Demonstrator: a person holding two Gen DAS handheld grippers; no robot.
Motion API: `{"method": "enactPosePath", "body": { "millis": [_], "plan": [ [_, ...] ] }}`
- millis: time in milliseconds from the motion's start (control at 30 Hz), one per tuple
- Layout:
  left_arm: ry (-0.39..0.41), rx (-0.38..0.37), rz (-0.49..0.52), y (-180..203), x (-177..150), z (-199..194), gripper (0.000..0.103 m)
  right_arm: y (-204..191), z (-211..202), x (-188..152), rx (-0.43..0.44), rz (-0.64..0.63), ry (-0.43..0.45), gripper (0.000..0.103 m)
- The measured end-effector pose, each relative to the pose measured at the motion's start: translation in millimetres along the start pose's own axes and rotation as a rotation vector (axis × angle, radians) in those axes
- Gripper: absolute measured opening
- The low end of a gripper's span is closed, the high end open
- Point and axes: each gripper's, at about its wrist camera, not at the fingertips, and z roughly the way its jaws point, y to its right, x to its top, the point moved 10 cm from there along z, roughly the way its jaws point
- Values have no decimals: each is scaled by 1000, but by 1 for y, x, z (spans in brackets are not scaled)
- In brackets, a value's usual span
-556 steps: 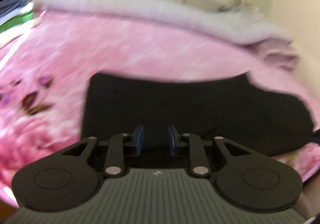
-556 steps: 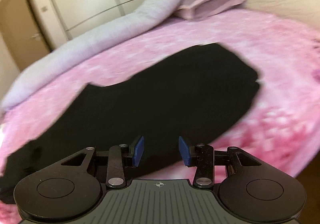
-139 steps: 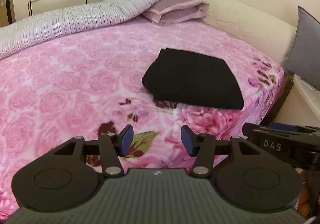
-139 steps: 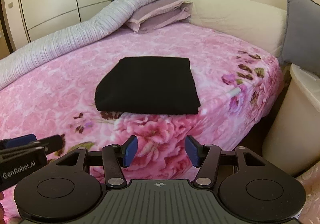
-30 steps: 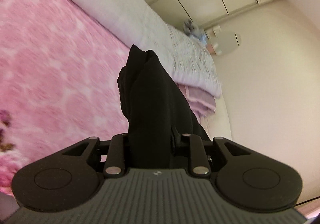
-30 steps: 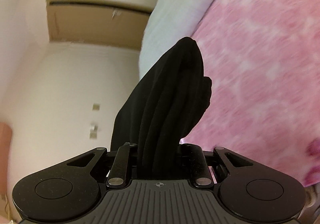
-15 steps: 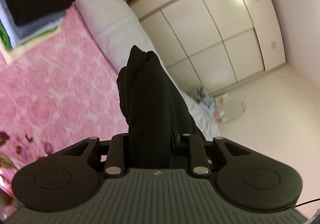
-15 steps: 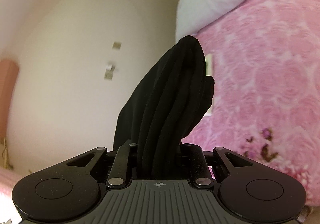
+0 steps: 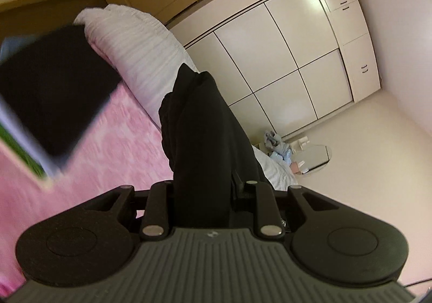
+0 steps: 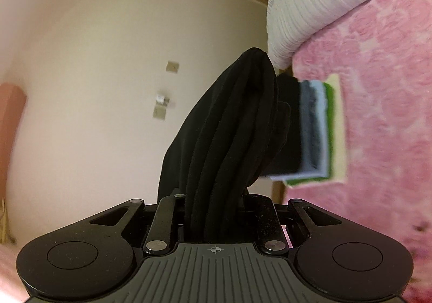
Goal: Fold clothes
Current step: 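Carry the held sweatpants bundle with both grippers toward the clothes stack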
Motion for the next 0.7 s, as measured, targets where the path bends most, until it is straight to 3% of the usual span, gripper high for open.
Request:
{"method": "enactPosePath", "body": {
  "millis": [200, 333, 500, 700],
  "plan": [
    [-36, -25, 99, -48, 124, 5, 21, -19, 110, 35, 27, 8, 114, 19],
    [-32, -46, 144, -72, 178, 20, 21, -21, 171, 67, 41, -5, 181, 19],
    [-59, -58, 121, -122, 203, 47, 21, 5, 217, 88, -6, -32, 203, 19],
    [-113, -12, 58, -178, 196, 77, 20, 57, 252, 92, -93, 6, 191, 19]
  ]
}}
